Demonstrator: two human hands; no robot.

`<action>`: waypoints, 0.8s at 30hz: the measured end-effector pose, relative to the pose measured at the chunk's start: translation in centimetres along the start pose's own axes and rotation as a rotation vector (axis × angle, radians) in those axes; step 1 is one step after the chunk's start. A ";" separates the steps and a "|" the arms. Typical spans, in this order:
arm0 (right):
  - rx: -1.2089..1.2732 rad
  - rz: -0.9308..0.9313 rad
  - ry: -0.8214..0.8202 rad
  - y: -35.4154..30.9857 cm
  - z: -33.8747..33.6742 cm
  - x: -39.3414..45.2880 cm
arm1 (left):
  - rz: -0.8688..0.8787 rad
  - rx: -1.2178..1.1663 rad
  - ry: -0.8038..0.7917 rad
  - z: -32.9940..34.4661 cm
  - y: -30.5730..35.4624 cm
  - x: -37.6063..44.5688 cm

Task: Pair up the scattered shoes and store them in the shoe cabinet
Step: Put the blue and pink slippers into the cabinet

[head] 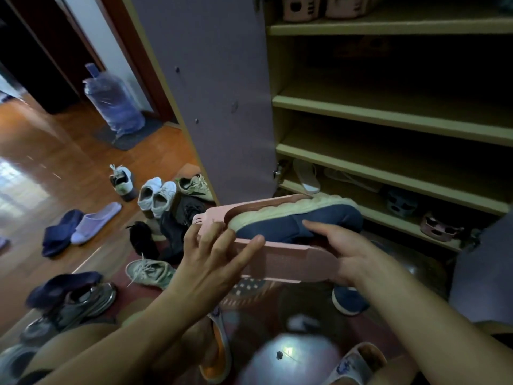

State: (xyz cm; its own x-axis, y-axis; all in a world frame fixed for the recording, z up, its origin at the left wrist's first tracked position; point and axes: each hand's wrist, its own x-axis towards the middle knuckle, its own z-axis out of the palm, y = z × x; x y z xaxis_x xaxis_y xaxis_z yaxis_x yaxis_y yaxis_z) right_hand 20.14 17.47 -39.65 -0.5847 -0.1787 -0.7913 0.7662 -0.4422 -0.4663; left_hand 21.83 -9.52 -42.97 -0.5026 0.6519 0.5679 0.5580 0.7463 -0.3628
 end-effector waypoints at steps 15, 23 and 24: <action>0.068 -0.291 -0.207 0.3 2.4 0.5 | -0.471 -0.643 -0.421 -6.1 -7.5 3.2; 0.224 -0.193 -0.166 0.3 2.3 1.1 | -0.437 -0.403 -0.212 -2.6 -2.3 1.4; 0.234 -0.178 -0.170 0.3 2.1 1.1 | -0.450 -0.428 -0.194 -2.0 -1.8 1.2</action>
State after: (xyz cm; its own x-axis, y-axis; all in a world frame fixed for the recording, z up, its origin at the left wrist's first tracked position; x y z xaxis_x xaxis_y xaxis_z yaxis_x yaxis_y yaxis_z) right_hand 19.17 15.24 -39.86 -0.7548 -0.2159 -0.6194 0.5779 -0.6658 -0.4720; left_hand 21.57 -10.41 -40.14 -0.8363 0.3304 0.4375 0.4588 0.8586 0.2287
